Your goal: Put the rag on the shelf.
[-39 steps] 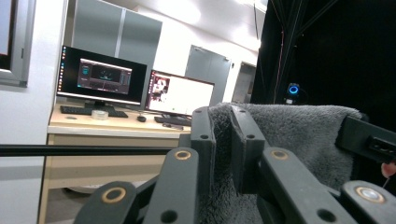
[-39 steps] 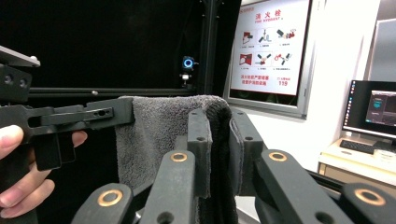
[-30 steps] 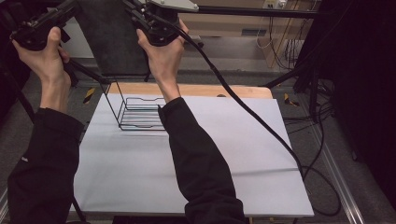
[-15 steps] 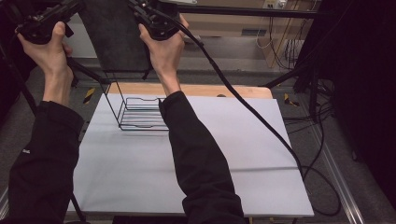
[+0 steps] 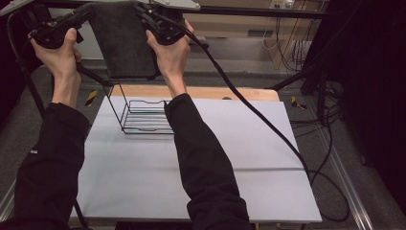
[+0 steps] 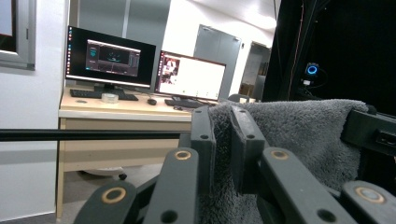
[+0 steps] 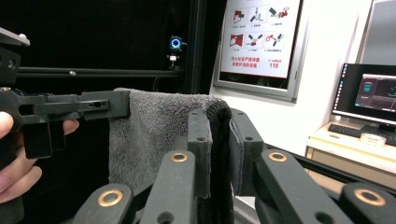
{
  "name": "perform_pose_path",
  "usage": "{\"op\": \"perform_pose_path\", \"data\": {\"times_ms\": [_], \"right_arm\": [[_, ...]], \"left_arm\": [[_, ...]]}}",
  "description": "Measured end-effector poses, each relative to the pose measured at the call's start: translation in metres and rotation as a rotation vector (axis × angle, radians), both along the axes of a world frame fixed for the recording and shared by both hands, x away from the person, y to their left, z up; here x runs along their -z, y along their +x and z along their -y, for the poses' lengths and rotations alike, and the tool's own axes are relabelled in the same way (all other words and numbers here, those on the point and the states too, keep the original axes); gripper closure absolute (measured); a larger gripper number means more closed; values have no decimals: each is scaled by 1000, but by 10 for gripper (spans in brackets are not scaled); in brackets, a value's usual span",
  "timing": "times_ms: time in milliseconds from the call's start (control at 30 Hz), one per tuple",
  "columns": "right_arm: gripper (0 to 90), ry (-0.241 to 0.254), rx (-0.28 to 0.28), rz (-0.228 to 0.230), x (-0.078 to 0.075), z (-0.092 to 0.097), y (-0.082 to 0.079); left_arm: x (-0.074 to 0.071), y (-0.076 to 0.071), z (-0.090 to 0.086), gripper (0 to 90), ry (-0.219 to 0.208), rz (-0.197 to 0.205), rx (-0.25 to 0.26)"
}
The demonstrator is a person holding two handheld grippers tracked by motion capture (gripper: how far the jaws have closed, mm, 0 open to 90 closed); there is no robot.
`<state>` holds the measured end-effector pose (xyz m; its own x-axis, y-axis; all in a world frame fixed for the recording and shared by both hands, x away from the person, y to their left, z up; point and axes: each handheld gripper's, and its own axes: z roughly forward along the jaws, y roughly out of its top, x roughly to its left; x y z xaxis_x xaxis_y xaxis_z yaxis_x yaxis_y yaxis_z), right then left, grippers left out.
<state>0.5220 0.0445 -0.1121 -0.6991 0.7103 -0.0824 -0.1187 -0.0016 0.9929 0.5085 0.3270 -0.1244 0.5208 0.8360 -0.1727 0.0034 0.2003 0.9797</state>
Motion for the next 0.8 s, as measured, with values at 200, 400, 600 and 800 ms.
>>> {"op": "perform_pose_path", "data": {"times_ms": [200, 400, 600, 800], "right_arm": [[813, -10, 3, -20, 10, 1, 3], [813, -7, -1, -45, 20, 4, 2], [813, -25, -6, -53, 30, 5, -3], [813, -18, -16, -84, 44, 8, -5]], "left_arm": [[8, 2, 2, 809, 30, -19, -4], [15, -2, 3, 810, 39, -27, 3], [27, -9, 2, 809, 65, -35, 10], [39, -14, 3, 809, 88, -53, 21]]}}
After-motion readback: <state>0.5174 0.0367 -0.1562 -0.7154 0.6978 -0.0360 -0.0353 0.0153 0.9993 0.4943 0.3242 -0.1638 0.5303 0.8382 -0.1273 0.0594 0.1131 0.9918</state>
